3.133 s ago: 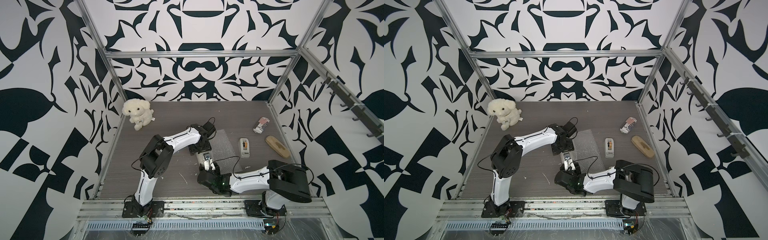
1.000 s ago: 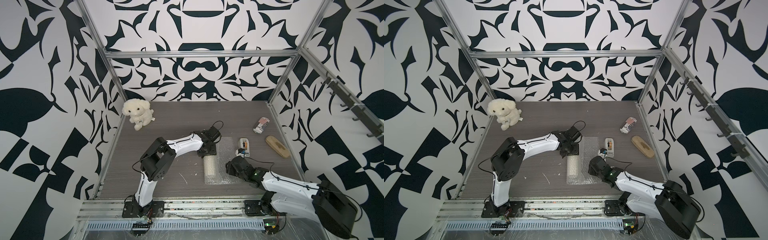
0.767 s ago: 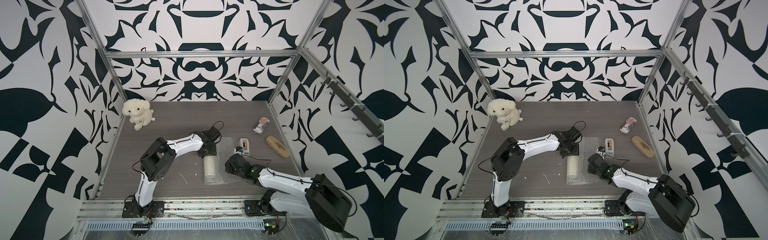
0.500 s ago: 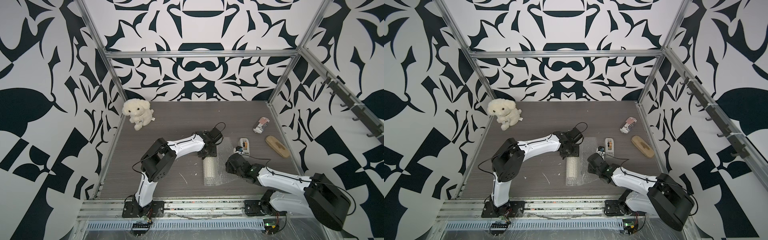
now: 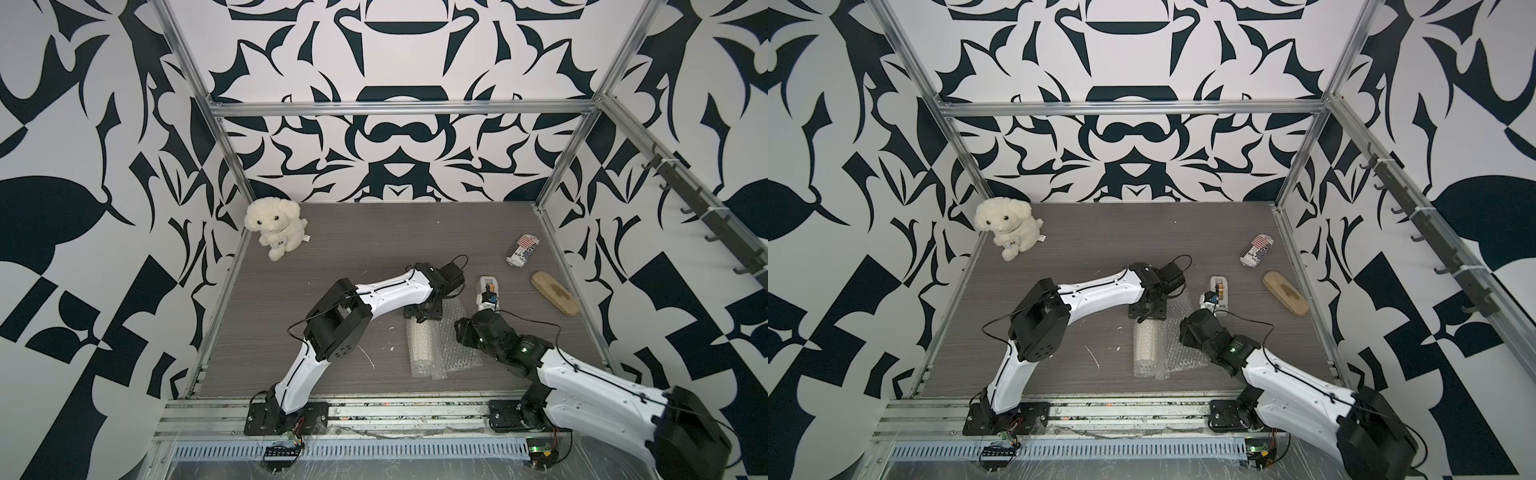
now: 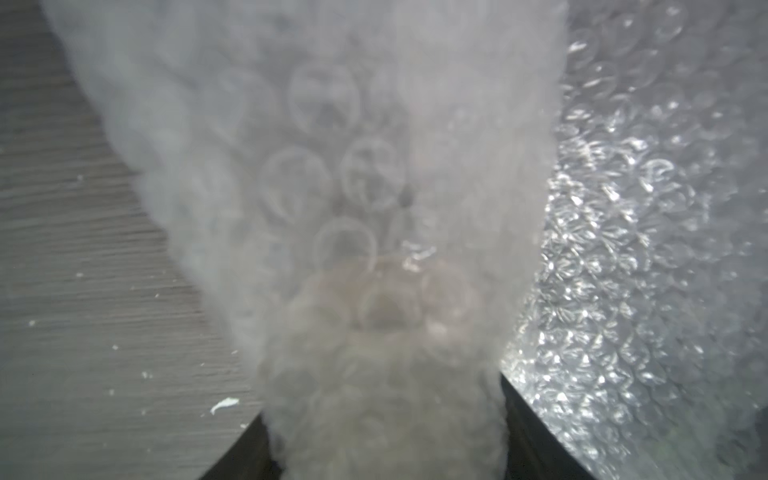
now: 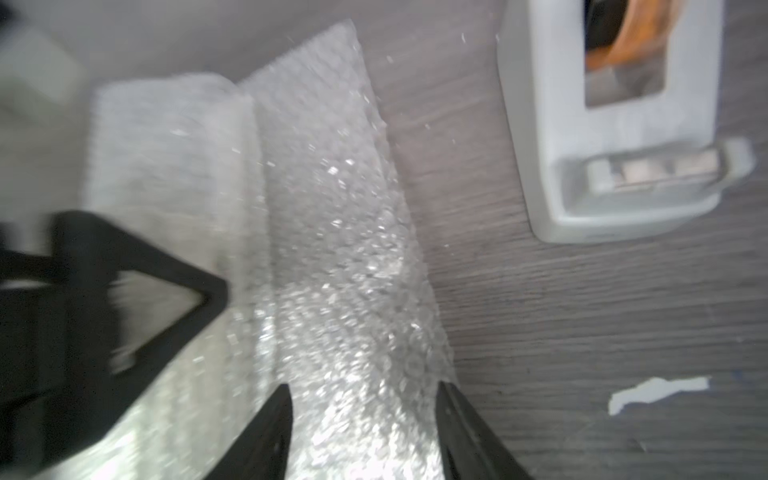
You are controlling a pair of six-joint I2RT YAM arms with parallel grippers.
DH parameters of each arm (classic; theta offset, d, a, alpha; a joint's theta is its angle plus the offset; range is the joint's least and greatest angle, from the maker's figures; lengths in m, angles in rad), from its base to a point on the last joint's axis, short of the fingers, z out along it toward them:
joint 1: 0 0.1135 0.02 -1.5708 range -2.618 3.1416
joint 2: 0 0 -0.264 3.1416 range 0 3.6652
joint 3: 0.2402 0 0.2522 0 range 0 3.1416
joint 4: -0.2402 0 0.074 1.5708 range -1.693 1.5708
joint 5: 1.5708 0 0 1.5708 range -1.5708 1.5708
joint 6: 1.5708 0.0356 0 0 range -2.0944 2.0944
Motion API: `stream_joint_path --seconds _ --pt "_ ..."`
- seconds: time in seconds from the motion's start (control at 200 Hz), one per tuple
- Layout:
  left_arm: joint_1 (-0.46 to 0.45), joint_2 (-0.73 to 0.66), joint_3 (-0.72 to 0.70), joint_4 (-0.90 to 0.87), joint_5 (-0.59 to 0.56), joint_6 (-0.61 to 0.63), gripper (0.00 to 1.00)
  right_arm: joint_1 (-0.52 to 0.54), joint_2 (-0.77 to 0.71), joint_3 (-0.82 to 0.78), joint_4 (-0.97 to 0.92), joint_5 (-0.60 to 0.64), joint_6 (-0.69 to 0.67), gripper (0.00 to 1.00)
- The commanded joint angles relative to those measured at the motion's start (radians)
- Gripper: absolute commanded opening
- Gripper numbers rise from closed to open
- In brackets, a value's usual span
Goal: Wrap vases in bubble wrap
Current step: Wrap the vase in bubble wrap.
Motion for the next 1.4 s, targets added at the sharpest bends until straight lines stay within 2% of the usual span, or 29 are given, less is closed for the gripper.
stream_joint_path --seconds 0.0,0.07,0.13,0.195,0.375,0.46,0.715,0.91,1.065,1.24,1.395 --pt "0.006 0.093 0.014 -0.171 -0.026 -0.077 0.47 0.003 -0.122 0.026 -0.113 -0.010 -0.018 0.64" --pt "0.006 0.100 0.026 -0.176 -0.018 -0.107 0.43 0.016 -0.182 0.025 -0.125 -0.026 -0.004 0.66" --pt "0.007 0.097 0.025 -0.163 -0.014 -0.119 0.44 0.047 -0.207 0.020 -0.117 -0.062 0.016 0.68" --pt "0.007 0.097 0.032 -0.154 -0.021 -0.127 0.47 0.123 -0.210 0.015 -0.099 -0.046 0.044 0.70" --pt "0.015 0.158 0.112 -0.190 -0.005 -0.124 0.47 0.498 -0.155 0.037 -0.037 0.329 0.067 0.78" --pt "0.015 0.193 0.155 -0.213 0.004 -0.118 0.47 0.594 -0.070 0.060 0.006 0.426 0.049 0.82" --pt "0.028 0.212 0.169 -0.204 0.052 -0.118 0.48 0.665 0.268 0.193 0.046 0.528 0.009 0.87" --pt "0.032 0.237 0.216 -0.238 0.049 -0.111 0.48 0.710 0.427 0.258 0.025 0.568 0.067 0.88" --pt "0.036 0.255 0.237 -0.245 0.066 -0.108 0.48 0.727 0.566 0.333 -0.089 0.626 0.158 0.87" --pt "0.044 0.248 0.230 -0.234 0.080 -0.106 0.48 0.734 0.703 0.405 -0.200 0.646 0.227 0.78" --pt "0.047 0.228 0.225 -0.217 0.088 -0.099 0.52 0.737 0.738 0.423 -0.190 0.646 0.243 0.60"
